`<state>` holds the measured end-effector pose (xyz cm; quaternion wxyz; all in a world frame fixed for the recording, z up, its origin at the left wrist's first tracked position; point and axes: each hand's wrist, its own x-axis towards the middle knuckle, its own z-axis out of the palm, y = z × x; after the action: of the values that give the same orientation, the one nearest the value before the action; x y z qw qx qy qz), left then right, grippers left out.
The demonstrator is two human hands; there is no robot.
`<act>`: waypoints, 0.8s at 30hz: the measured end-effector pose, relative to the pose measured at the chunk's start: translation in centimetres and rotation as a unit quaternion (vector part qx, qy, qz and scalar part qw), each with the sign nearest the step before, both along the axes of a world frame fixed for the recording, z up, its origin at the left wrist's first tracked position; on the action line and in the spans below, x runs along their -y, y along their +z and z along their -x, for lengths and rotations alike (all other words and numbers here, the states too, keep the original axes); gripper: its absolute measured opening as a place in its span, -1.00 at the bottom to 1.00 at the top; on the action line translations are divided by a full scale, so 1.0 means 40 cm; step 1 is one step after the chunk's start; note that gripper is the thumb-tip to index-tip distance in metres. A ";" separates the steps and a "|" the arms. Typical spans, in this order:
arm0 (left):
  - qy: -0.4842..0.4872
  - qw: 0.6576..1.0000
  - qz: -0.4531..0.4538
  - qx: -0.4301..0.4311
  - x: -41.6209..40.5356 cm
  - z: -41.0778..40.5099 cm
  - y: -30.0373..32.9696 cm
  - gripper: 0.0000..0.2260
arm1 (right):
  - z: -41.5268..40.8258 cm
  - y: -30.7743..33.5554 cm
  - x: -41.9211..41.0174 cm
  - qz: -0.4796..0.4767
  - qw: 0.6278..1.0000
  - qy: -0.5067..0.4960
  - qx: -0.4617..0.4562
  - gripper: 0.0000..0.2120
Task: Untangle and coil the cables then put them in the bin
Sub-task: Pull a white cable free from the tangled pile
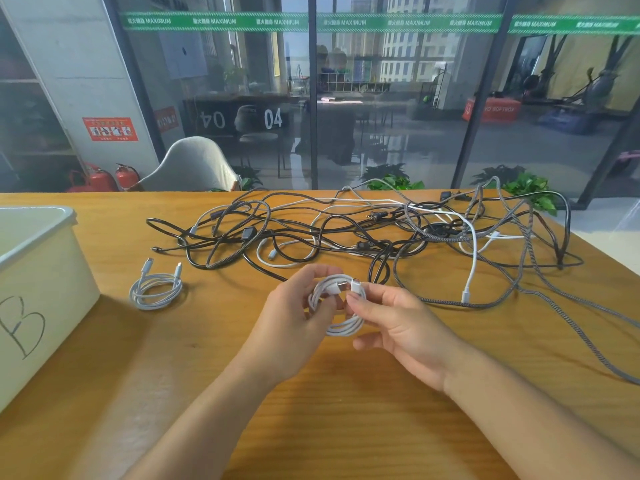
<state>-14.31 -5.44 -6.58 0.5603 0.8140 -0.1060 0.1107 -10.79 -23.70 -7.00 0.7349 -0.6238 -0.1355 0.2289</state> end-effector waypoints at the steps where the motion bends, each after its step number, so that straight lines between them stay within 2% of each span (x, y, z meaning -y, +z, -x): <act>1: 0.016 1.000 -0.022 0.007 0.001 0.001 -0.001 -0.73 | 0.001 -0.002 -0.001 0.009 1.000 -0.015 0.012 -0.72; 5: 0.099 0.986 -0.115 0.071 0.001 -0.006 -0.006 -0.81 | 0.010 -0.008 -0.010 0.060 0.994 -0.055 0.077 -0.83; 9: 0.123 0.967 -0.186 0.122 0.005 -0.010 -0.008 -0.82 | 0.017 -0.012 -0.020 0.127 0.976 -0.100 0.149 -0.88; 10: 0.127 0.964 -0.191 0.132 0.006 -0.010 -0.009 -0.81 | 0.019 -0.013 -0.019 0.162 0.958 -0.125 0.203 -0.88; 13: 0.131 0.961 -0.193 0.147 0.006 -0.014 -0.009 -0.84 | 0.020 -0.018 -0.019 0.222 0.870 -0.222 0.381 -0.91; 15: 0.127 0.961 -0.198 0.145 0.006 -0.015 -0.010 -0.87 | 0.017 -0.017 -0.021 0.208 0.839 -0.260 0.430 -0.89; 17: 0.124 0.965 -0.190 0.133 0.004 -0.014 -0.011 -0.88 | 0.011 -0.016 -0.022 0.182 0.848 -0.260 0.424 -0.92; 19: 0.106 0.979 -0.142 0.097 -0.002 -0.013 -0.013 -0.88 | 0.005 -0.018 -0.022 0.149 0.885 -0.238 0.370 -0.92; 22: 0.044 0.999 -0.009 0.020 -0.011 -0.017 -0.009 -0.88 | 0.001 -0.017 -0.020 0.060 0.943 -0.209 0.251 -0.94; 24: 0.006 0.997 0.081 -0.012 -0.007 -0.010 0.000 -0.88 | -0.002 -0.012 -0.015 0.037 0.955 -0.207 0.211 -0.95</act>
<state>-13.91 -5.15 -6.59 0.6251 0.7677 -0.0852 0.1125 -10.70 -23.08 -7.50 0.6975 -0.6988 -0.1468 -0.0606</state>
